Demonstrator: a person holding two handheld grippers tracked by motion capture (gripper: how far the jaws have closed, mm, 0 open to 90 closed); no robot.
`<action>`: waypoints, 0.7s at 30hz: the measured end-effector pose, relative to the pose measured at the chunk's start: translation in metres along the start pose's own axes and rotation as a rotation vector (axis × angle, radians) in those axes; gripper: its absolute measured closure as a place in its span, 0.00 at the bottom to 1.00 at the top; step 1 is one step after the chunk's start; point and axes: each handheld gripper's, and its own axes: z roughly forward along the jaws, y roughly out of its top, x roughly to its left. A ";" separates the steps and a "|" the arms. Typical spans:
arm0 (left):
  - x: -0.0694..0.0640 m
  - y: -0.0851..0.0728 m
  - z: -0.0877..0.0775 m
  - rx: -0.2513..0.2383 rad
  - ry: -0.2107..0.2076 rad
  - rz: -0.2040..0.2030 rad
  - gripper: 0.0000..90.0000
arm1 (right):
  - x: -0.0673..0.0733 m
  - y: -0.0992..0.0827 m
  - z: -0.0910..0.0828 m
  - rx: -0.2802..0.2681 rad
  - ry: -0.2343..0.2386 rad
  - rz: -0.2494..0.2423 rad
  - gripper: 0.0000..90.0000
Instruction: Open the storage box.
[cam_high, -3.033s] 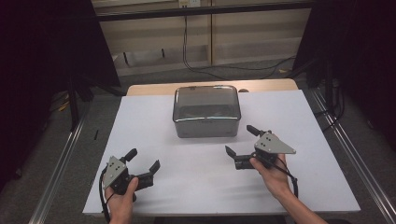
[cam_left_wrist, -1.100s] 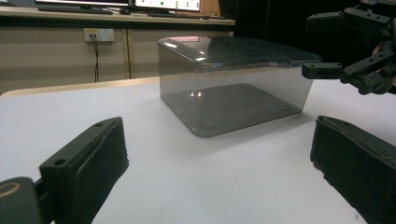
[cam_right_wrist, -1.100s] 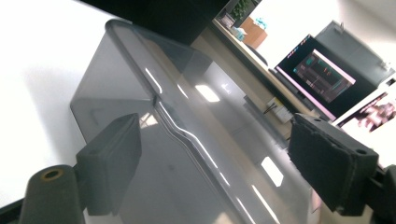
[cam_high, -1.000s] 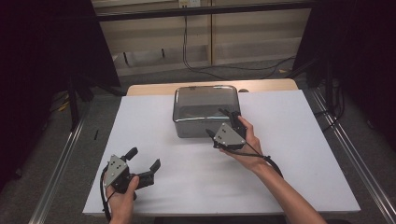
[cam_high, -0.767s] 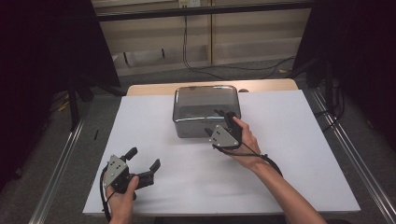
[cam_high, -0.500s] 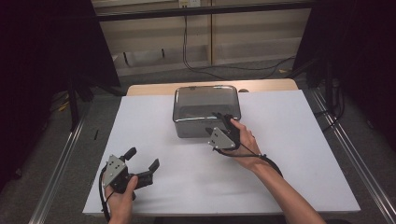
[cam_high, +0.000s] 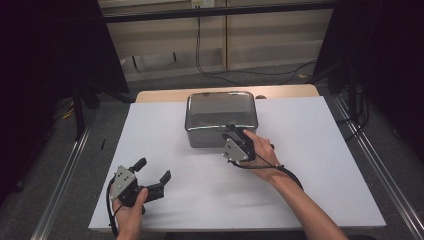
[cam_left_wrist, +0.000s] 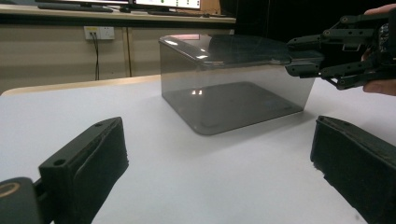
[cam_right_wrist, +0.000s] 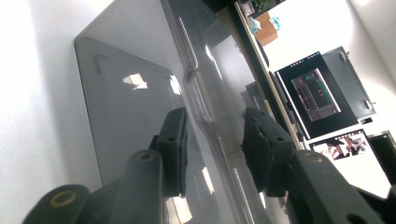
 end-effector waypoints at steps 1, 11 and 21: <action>0.000 0.000 0.000 0.000 -0.001 -0.001 0.04 | 0.000 0.000 0.000 0.001 -0.003 -0.005 0.70; 0.000 0.000 0.000 -0.003 0.001 0.000 0.04 | 0.001 0.005 0.002 0.009 0.000 -0.052 0.74; 0.000 0.000 0.001 -0.005 0.001 -0.007 0.04 | 0.001 0.006 0.001 0.012 -0.005 -0.068 0.76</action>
